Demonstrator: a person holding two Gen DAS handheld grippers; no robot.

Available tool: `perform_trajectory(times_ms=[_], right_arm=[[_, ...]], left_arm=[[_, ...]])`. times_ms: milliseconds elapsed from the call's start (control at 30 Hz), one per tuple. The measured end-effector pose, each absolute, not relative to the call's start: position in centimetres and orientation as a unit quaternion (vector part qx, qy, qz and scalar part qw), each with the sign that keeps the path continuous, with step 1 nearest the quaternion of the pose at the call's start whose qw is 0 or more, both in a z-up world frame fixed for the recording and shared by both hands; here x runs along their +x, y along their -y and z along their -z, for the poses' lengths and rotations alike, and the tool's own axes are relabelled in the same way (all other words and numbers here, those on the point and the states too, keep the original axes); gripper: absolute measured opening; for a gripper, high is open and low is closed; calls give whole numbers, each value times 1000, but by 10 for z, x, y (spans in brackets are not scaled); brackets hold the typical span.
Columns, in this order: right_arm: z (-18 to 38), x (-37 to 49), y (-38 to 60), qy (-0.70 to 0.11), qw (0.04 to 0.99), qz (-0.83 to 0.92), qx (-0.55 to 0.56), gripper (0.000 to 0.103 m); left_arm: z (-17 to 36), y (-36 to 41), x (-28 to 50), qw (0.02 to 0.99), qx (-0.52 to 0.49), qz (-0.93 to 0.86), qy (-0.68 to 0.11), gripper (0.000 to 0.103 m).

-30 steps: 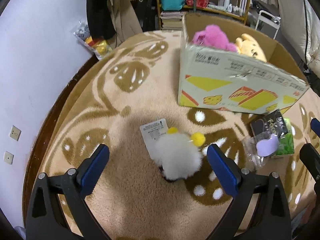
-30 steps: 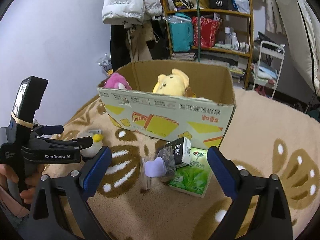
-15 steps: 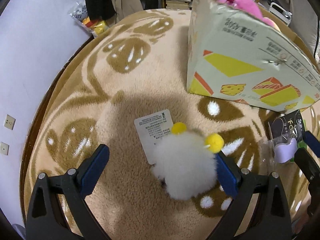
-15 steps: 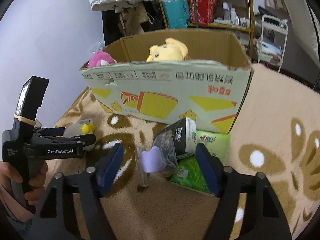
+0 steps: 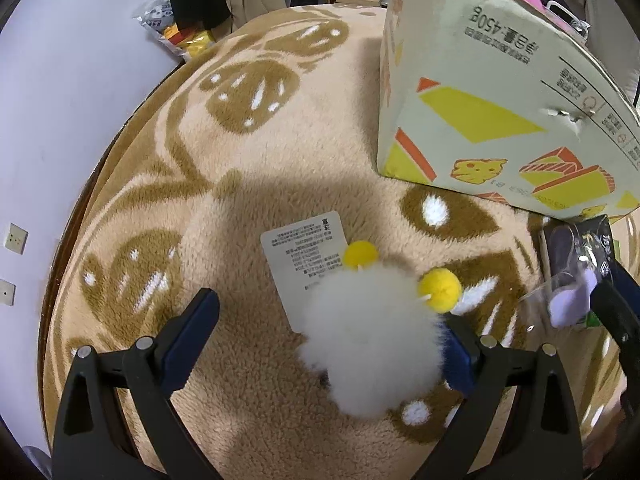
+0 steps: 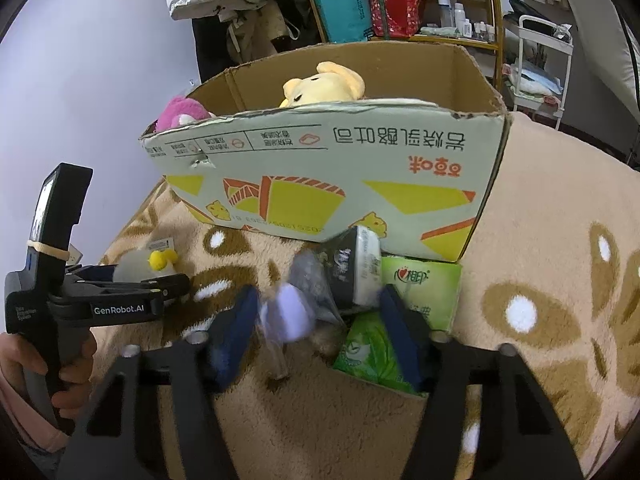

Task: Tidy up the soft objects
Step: 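Close the left tool on the chick plush while the right tool grips the lavender packet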

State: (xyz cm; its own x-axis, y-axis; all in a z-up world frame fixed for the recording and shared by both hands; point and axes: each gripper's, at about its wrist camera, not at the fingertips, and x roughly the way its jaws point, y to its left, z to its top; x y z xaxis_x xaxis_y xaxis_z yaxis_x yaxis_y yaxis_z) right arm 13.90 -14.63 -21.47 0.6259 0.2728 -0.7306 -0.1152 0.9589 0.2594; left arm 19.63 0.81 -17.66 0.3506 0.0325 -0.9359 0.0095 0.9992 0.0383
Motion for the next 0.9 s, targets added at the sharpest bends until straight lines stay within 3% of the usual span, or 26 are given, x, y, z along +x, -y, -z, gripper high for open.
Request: perform_trajectory(times_ms=[67, 200, 500, 567, 900], right_arm=[[216, 140, 147, -423, 894, -108, 98, 53], [215, 138, 145, -428, 891, -111, 104, 53], [220, 135, 137, -441, 882, -126, 105, 52], [223, 137, 137, -452, 875, -131, 111, 36], [238, 146, 134, -469, 858, -150, 148, 30]], left_arm=[[178, -9, 197, 820, 17, -6, -573, 90], [179, -10, 195, 819, 10, -4, -573, 89], [177, -9, 192, 824, 4, 4, -567, 76], [176, -8, 191, 825, 4, 8, -566, 70], [173, -3, 189, 830, 9, 25, -557, 42]])
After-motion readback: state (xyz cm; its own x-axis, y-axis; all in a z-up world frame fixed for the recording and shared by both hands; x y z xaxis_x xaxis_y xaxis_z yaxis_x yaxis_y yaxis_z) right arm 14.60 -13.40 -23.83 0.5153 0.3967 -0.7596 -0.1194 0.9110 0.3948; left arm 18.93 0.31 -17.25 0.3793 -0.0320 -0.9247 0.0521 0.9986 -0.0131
